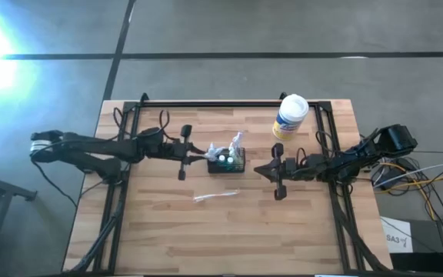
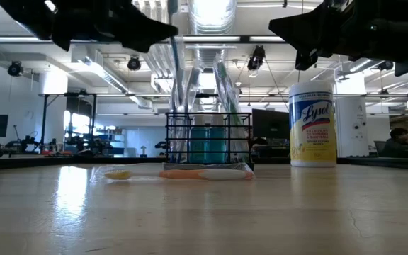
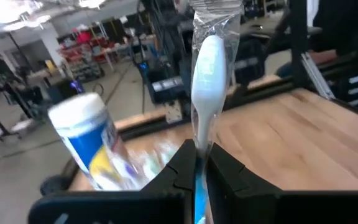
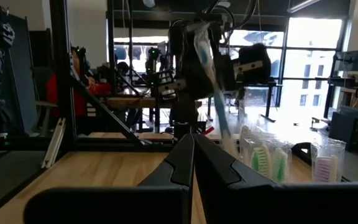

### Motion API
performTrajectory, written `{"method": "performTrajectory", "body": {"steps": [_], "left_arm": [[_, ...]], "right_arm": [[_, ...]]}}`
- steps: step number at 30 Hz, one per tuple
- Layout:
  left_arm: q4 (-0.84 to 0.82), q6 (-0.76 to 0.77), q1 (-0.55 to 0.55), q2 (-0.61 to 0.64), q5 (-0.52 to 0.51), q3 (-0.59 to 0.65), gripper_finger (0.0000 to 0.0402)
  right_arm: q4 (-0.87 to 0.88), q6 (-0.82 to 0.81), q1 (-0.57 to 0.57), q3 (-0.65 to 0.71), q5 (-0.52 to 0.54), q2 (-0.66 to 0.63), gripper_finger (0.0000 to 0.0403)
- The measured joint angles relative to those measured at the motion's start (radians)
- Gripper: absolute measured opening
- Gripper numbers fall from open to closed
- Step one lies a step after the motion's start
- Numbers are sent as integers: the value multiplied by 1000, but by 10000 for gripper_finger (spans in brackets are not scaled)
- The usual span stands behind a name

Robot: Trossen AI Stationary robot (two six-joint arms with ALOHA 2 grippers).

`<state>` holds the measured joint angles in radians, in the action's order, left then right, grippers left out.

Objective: Pick & Place toothbrushing station
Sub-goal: Put the blue toothbrush into the black wire organizer

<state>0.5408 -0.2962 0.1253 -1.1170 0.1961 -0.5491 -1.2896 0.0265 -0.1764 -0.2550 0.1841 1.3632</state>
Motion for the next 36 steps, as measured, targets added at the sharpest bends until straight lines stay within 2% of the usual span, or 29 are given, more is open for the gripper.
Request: {"method": "performTrajectory", "body": {"steps": [7,21,36], "left_arm": [[-73,-72,8,-64,-126,-39,17],[-59,-50,25,-153,-132,-32,17],[169,126,37,-210,-199,92,17]], "right_arm": [[5,0,0,0,0,0,8],[8,0,0,0,0,0,8],[7,-4,0,1,0,0,8]]}}
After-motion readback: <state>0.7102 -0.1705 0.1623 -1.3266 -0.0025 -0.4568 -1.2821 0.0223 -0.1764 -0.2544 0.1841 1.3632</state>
